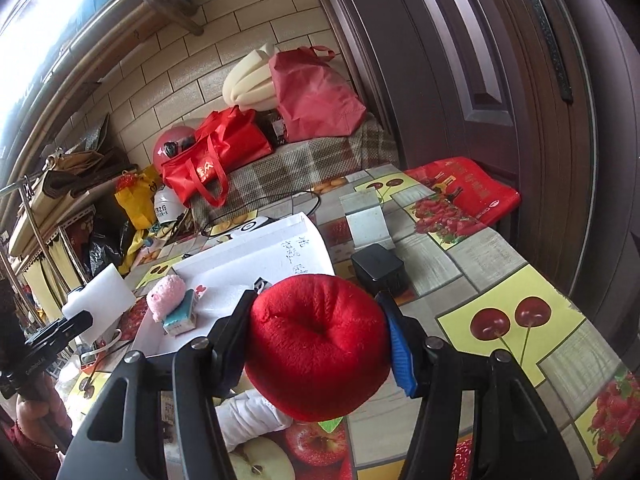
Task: Organize soft objects
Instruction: 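Lower the foam strip into the box with left tool while right tool places the red apple, then open both tools and withdraw them toward the remaining items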
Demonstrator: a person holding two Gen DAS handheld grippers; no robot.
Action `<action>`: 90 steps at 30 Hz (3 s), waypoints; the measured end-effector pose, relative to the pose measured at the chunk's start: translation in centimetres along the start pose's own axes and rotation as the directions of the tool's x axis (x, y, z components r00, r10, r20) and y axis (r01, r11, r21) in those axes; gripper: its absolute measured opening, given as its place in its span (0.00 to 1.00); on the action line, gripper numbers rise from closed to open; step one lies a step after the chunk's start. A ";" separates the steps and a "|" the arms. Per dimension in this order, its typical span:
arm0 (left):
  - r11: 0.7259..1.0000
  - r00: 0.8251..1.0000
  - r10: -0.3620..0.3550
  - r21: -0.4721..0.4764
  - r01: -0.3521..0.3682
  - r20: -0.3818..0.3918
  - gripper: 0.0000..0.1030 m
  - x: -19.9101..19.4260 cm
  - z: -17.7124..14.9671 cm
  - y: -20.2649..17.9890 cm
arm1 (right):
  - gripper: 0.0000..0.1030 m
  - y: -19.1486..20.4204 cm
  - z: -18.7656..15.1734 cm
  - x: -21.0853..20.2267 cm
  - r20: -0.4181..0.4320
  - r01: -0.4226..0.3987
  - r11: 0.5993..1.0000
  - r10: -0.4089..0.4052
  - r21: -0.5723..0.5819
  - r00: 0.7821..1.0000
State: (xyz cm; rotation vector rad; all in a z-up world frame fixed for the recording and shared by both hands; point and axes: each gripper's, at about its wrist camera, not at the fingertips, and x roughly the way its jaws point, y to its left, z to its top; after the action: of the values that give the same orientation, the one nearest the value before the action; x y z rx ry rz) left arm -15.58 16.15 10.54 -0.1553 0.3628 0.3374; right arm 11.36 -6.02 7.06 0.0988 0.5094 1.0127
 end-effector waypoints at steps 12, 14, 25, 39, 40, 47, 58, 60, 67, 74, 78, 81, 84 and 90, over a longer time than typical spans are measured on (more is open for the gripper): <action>1.000 1.000 0.007 0.004 -0.008 0.029 0.18 0.2 1.0 -0.6 | 0.58 -1.5 0.1 0.4 -0.042 -0.094 0.987 0.100 0.130 0.994; 1.000 0.998 0.022 0.008 -0.022 0.051 0.18 0.2 2.1 -0.5 | 0.58 -1.0 0.9 0.0 -0.020 -0.103 0.988 0.106 0.111 0.994; 0.978 0.976 0.207 -0.036 -0.205 0.070 0.18 4.9 8.3 0.9 | 0.58 3.6 6.1 0.6 0.060 -0.126 0.992 0.127 -0.022 0.990; 0.969 0.968 0.238 -0.050 -0.243 -0.079 0.18 11.5 5.3 2.9 | 0.58 5.8 8.9 12.2 -0.112 -0.115 0.992 0.119 0.041 0.987; 0.970 0.968 0.234 -0.052 -0.239 -0.088 0.18 11.7 5.1 2.9 | 0.58 5.9 8.7 13.4 -0.136 -0.108 0.993 0.114 0.047 0.984; 0.972 0.970 0.216 -0.073 -0.225 -0.109 0.18 12.4 4.6 3.5 | 0.58 6.3 6.1 18.1 -0.268 -0.094 0.989 0.121 0.110 0.956; 0.958 0.960 0.265 -0.089 -0.273 -0.095 0.71 12.2 4.7 3.8 | 0.96 6.7 5.1 18.8 -0.270 -0.071 0.987 0.108 0.141 0.957; 0.946 0.948 0.310 -0.078 -0.315 -0.074 1.00 11.9 4.7 3.8 | 1.00 6.5 5.3 18.2 -0.242 -0.075 0.986 0.110 0.149 0.964; 0.929 0.932 0.359 -0.071 -0.362 -0.047 1.00 11.0 5.2 4.0 | 1.00 6.6 5.7 16.7 -0.189 -0.079 0.985 0.108 0.156 0.976; 0.935 0.938 0.344 -0.107 -0.339 0.035 1.00 8.5 6.5 4.0 | 1.00 6.8 5.9 11.8 -0.037 -0.018 0.995 0.022 0.096 0.999; 0.943 0.938 0.327 -0.105 -0.316 0.117 1.00 6.2 7.7 3.2 | 1.00 6.6 6.2 7.7 0.089 0.043 0.998 -0.047 0.052 0.995; 0.952 0.939 0.303 -0.079 -0.294 0.161 1.00 4.8 8.6 2.3 | 1.00 5.8 6.2 5.2 0.157 0.059 0.996 -0.070 0.072 0.985; 0.956 0.942 0.292 -0.028 -0.291 0.166 1.00 4.3 9.0 1.1 | 1.00 5.2 5.8 4.1 0.165 0.045 0.997 -0.055 0.063 0.985; 0.985 0.979 0.169 -0.034 -0.166 0.113 1.00 3.7 8.1 -0.3 | 1.00 4.4 3.3 2.5 0.138 0.066 0.997 -0.061 -0.033 0.988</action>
State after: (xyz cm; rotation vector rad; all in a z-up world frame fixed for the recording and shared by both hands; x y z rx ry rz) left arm -9.56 18.64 16.67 -0.1281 0.2577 0.5155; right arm 10.51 -1.08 10.43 0.1173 0.3656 0.9452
